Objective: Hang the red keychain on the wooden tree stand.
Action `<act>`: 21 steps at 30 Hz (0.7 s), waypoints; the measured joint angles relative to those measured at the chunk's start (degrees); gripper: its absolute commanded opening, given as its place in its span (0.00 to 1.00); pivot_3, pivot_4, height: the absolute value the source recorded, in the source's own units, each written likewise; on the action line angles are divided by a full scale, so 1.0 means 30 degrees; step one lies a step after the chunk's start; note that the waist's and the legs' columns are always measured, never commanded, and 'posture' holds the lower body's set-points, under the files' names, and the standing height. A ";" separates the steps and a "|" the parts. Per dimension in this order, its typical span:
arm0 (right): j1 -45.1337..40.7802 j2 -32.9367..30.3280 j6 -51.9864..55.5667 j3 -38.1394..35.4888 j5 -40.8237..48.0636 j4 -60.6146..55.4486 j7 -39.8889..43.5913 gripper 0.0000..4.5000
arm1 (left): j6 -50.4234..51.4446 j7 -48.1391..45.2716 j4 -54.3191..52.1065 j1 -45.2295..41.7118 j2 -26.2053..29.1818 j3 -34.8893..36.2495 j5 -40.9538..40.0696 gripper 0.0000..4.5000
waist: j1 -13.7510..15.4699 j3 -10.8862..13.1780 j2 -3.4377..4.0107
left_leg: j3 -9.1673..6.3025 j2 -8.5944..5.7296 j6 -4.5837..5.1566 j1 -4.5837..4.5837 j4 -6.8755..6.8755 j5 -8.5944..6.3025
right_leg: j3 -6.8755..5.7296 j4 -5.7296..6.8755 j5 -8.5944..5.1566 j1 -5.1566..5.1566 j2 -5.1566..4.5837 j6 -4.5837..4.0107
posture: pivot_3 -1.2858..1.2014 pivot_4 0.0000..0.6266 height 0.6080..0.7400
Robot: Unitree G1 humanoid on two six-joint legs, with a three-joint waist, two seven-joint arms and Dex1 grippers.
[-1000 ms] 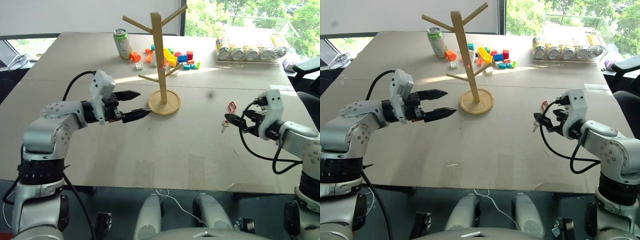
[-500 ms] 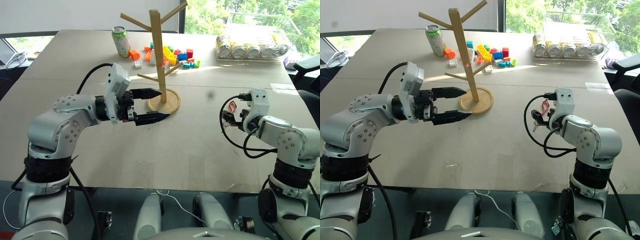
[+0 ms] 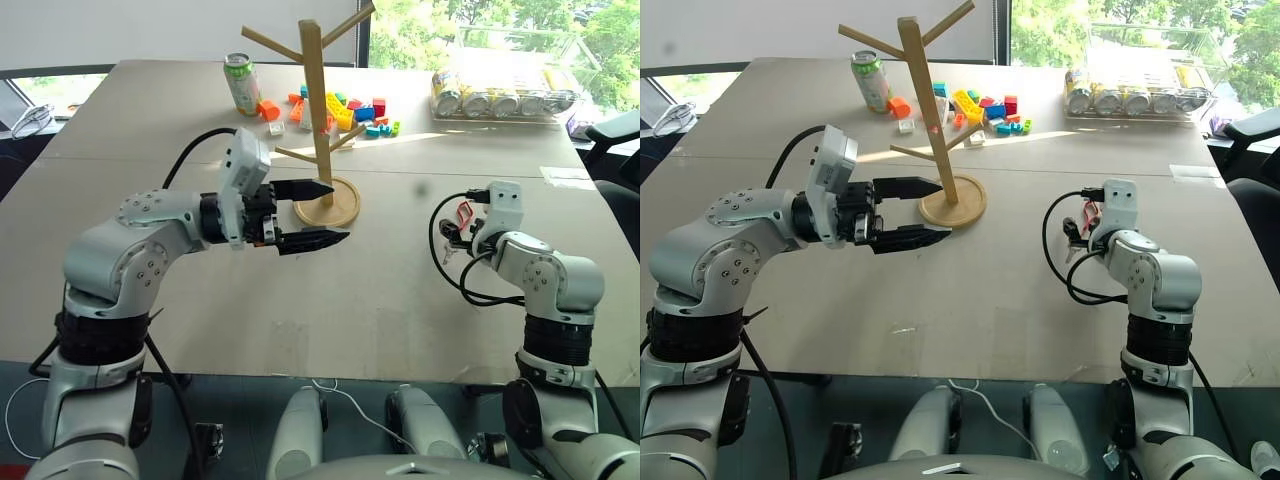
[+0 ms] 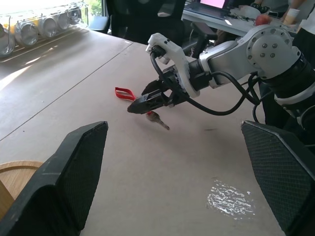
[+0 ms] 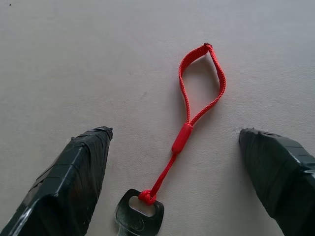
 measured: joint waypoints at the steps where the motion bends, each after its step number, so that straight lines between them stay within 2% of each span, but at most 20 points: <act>1: 0.0000 0.0025 -0.0132 0.0032 -0.0030 0.0076 0.0000 0.99 | 0.0062 0.0043 0.0000 -0.0038 -0.0026 0.0000 -0.0064 1.00 | -0.0007 -0.0002 -0.0001 | 0.0000 0.0001 0.0000 0.0004 0.0011 0.0000 | 0.0001 0.0001 0.0000 0.0005 0.0001 0.0001 | 0.52 0.24 1.00; 4: 0.0006 0.0085 -0.0671 0.0146 -0.0261 0.0459 -0.0043 0.79 | 0.0247 0.0204 0.0000 -0.0218 -0.0057 0.0001 -0.0136 1.00 | -0.0053 -0.0010 -0.0011 | 0.0001 0.0001 -0.0001 0.0013 0.0031 0.0002 | 0.0004 0.0006 0.0001 0.0016 0.0004 0.0003 | 0.52 0.24 1.00; 11: 0.0264 0.0022 -0.2103 0.1322 -0.1057 0.0881 0.0352 0.04 | 0.0534 0.0409 0.0000 -0.0615 -0.0103 0.0005 -0.0483 1.00 | -0.0454 -0.0009 -0.0009 | -0.0015 0.0013 -0.0002 0.0010 0.0004 0.0002 | 0.0003 0.0020 0.0002 0.0006 0.0023 -0.0003 | 0.52 0.24 1.00; 12: 0.0255 0.0015 -0.2247 0.1458 -0.1095 0.0877 0.0388 0.01 | 0.0542 0.0420 0.0000 -0.0662 -0.0105 0.0005 -0.0497 1.00 | -0.0463 -0.0009 -0.0010 | -0.0016 0.0013 -0.0002 0.0011 -0.0002 0.0002 | 0.0002 0.0021 0.0002 0.0003 0.0024 -0.0003 | 0.52 0.24 1.00; 21: 0.1065 -0.0603 -0.3665 0.2968 -0.2027 0.0681 0.1117 0.01 | 0.0612 0.0678 0.0001 -0.0770 -0.0152 0.0007 -0.0816 1.00 | -0.0476 -0.0011 -0.0011 | -0.0013 0.0014 -0.0002 0.0017 0.0001 0.0002 | 0.0006 0.0026 0.0001 0.0005 0.0027 -0.0002 | 0.52 0.24 1.00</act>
